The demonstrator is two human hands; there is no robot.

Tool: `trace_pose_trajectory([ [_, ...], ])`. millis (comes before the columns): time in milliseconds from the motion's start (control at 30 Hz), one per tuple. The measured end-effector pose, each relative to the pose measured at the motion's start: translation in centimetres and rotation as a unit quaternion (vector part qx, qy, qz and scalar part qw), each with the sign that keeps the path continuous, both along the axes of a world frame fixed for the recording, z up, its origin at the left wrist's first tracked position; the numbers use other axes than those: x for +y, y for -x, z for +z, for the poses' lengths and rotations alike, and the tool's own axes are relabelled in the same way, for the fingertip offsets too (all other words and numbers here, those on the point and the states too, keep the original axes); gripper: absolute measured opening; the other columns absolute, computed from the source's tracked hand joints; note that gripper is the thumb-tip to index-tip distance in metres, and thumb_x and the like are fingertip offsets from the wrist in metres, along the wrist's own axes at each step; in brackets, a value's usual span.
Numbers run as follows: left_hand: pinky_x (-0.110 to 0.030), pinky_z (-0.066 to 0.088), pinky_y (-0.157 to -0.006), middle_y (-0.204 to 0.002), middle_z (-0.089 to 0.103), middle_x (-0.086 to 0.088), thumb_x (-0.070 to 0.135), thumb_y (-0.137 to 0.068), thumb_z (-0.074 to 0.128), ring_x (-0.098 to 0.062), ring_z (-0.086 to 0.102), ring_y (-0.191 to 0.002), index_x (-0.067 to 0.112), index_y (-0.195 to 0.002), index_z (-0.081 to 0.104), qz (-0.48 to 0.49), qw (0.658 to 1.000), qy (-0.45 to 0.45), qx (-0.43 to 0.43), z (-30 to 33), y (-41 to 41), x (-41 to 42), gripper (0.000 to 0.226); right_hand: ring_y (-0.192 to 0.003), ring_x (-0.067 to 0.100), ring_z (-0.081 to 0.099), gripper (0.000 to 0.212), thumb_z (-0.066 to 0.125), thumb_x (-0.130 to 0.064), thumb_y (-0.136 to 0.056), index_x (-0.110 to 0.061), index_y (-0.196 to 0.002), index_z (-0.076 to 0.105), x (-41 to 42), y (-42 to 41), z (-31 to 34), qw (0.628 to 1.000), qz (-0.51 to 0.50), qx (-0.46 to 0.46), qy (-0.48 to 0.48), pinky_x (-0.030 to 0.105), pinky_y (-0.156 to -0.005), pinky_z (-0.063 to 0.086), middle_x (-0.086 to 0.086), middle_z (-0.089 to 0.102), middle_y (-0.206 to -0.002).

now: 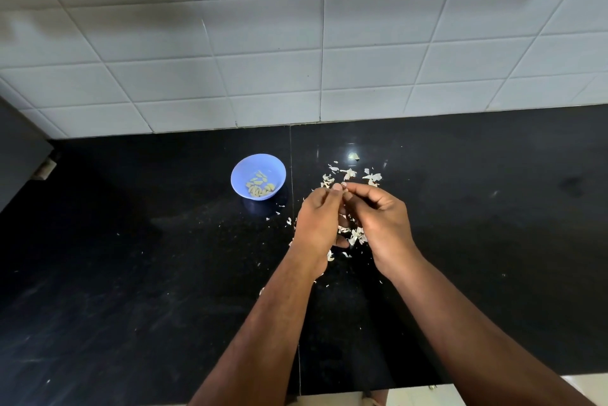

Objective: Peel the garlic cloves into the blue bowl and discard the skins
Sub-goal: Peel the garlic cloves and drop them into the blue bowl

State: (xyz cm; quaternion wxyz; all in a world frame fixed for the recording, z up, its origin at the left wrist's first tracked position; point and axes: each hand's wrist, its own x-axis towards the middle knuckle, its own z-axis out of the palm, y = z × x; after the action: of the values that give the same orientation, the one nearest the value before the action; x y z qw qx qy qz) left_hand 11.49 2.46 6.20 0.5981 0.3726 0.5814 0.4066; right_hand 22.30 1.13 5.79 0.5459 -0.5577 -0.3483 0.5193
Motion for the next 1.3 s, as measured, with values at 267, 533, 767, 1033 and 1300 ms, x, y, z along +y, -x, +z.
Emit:
trace_pose_trajectory([
  [267, -0.031, 0.047, -0.056, -0.072, 0.06, 0.003, 0.023, -0.106, 0.059, -0.012, 0.052, -0.066, 0.015, -0.089, 0.063, 0.032, 0.993, -0.088, 0.078, -0.6, 0.0, -0.4, 0.02, -0.091, 0.011, 0.076, 0.013, 0.067, -0.01, -0.1, -0.008, -0.105, 0.079, -0.8, 0.8, 1.2, 0.998, -0.01, 0.057, 0.013, 0.021, -0.069, 0.06, 0.004, 0.081, -0.096],
  [533, -0.02, 0.05, -0.069, -0.077, 0.068, 0.011, 0.023, -0.107, 0.062, -0.002, 0.06, -0.073, 0.019, -0.088, 0.065, 0.062, 0.98, -0.169, 0.081, -1.2, -0.5, -1.4, 0.02, -0.07, 0.006, 0.065, 0.016, 0.064, -0.011, -0.102, -0.005, -0.102, 0.079, -0.3, 1.0, 1.3, 0.989, -0.025, 0.134, 0.059, 0.021, -0.069, 0.056, 0.003, 0.076, -0.084],
  [767, -0.034, 0.058, -0.077, -0.082, 0.072, 0.007, 0.024, -0.106, 0.064, -0.006, 0.065, -0.079, 0.024, -0.089, 0.069, 0.076, 0.979, -0.18, 0.065, -1.5, -0.2, -1.4, 0.018, -0.066, 0.007, 0.057, 0.023, 0.06, -0.013, -0.105, -0.011, -0.093, 0.079, 0.0, 0.7, 1.4, 0.989, 0.012, 0.132, 0.066, 0.022, -0.062, 0.049, -0.001, 0.071, -0.076],
  [1033, -0.042, 0.058, -0.079, -0.08, 0.07, 0.007, 0.027, -0.106, 0.065, -0.007, 0.063, -0.077, 0.025, -0.086, 0.067, 0.064, 0.978, -0.184, 0.073, -1.3, 0.1, -0.7, 0.02, -0.07, 0.009, 0.059, 0.017, 0.064, -0.009, -0.101, 0.001, -0.103, 0.078, 0.8, 0.1, 1.2, 0.993, 0.03, 0.106, 0.051, 0.024, -0.067, 0.052, 0.01, 0.071, -0.089],
  [1300, -0.031, 0.055, -0.075, -0.078, 0.069, 0.012, 0.022, -0.107, 0.063, -0.005, 0.062, -0.077, 0.025, -0.087, 0.067, 0.064, 0.982, -0.174, 0.041, -2.0, 0.1, -0.4, 0.021, -0.062, 0.006, 0.055, 0.02, 0.06, -0.01, -0.103, -0.008, -0.095, 0.078, 1.4, 0.6, 1.0, 0.98, 0.037, 0.169, 0.098, 0.019, -0.056, 0.045, -0.002, 0.068, -0.075],
])
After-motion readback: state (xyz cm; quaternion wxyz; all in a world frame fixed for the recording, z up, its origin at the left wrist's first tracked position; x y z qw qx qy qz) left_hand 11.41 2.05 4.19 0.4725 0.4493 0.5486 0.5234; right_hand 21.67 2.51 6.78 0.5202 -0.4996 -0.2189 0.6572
